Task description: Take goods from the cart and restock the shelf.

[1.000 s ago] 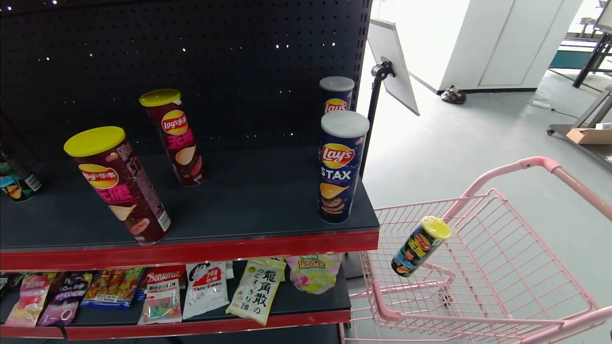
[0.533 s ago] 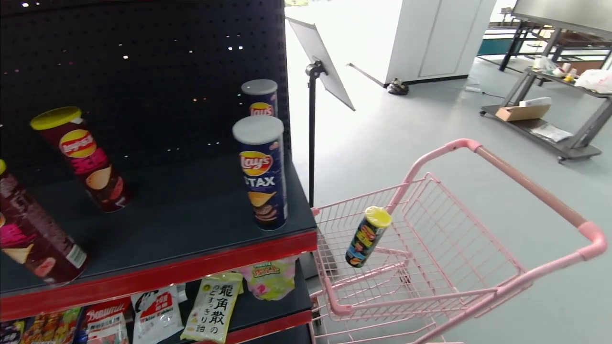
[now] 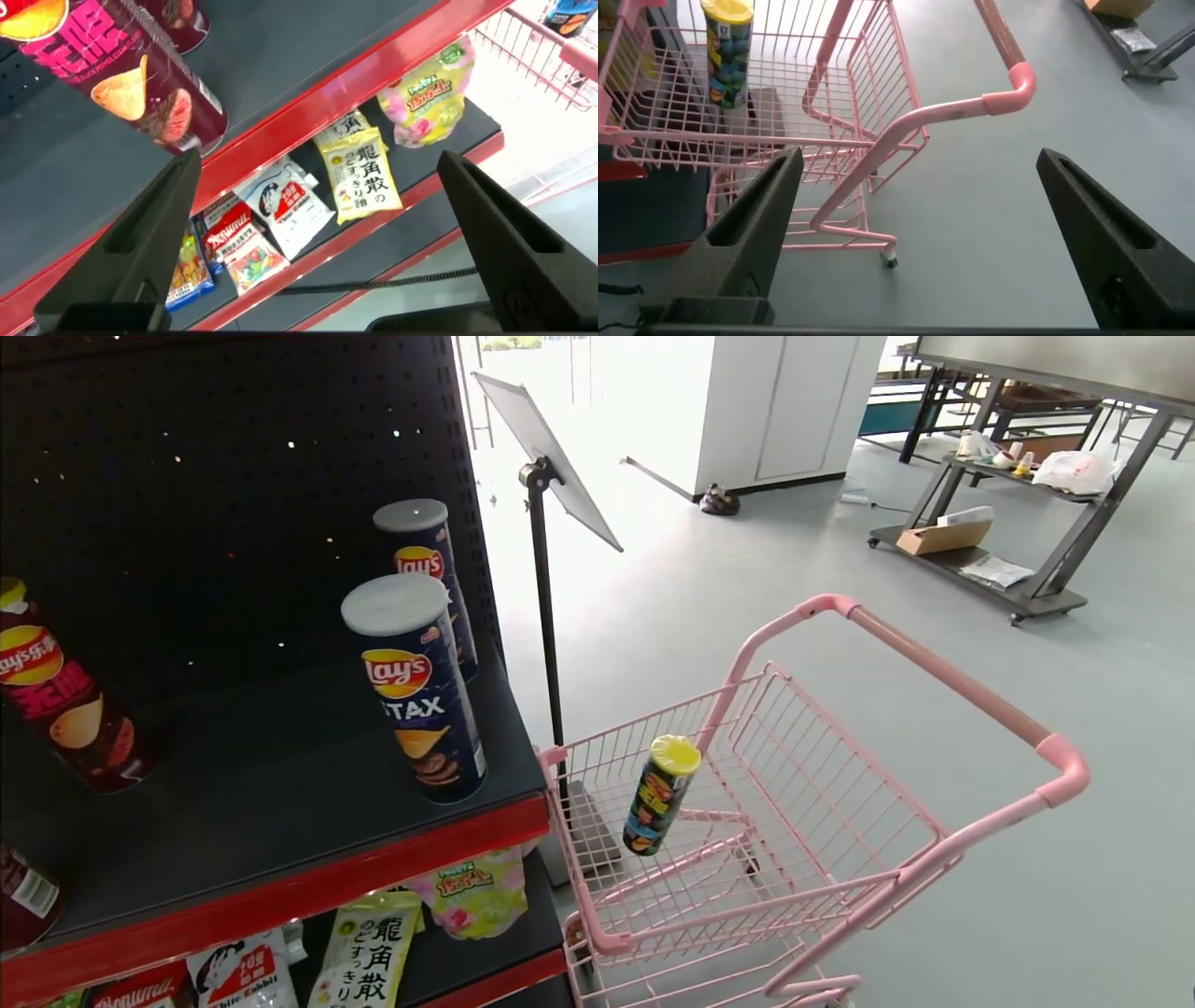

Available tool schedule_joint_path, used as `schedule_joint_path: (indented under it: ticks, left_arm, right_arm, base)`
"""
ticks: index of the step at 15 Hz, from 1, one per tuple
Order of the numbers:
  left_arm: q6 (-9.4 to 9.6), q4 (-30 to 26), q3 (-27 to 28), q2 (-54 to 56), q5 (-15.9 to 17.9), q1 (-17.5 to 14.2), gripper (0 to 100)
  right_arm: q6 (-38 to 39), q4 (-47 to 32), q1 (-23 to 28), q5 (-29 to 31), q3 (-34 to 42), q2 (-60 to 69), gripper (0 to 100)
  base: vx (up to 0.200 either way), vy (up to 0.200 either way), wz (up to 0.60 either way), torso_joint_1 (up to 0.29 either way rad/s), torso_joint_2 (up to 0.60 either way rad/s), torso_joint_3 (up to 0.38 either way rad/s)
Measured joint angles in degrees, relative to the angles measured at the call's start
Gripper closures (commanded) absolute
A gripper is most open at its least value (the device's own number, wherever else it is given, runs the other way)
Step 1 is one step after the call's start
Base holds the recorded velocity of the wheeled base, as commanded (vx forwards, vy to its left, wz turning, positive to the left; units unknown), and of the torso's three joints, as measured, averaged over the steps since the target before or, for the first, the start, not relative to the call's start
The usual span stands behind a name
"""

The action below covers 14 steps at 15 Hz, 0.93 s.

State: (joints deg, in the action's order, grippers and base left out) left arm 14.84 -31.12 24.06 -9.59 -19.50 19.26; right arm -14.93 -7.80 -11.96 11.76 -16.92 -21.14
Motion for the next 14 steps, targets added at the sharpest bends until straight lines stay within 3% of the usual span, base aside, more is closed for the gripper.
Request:
schedule_joint_path:
  ticks: [2,8,14]
  left_arm:
    - [0.21,-0.21,0.02,0.10,-0.01,0.05,0]
    - [3.80,-0.10,-0.61,1.16,-0.12,-0.02,0]
    - [3.99,-0.07,-0.65,2.52,-0.34,-0.06,0]
  right_arm:
    - [0.00,-0.02,0.04,0.00,0.44,0.61,0]
    - [0.00,-0.02,0.02,0.02,1.68,2.21,0]
    - [0.02,0.00,0.04,0.02,3.15,3.84,0]
  base:
    - [0.000,0.000,0.00,-0.132,0.33,0.188]
    - [0.000,0.000,0.00,-0.139,0.37,0.226]
    - [0.000,0.000,0.00,-0.158,0.46,0.287]
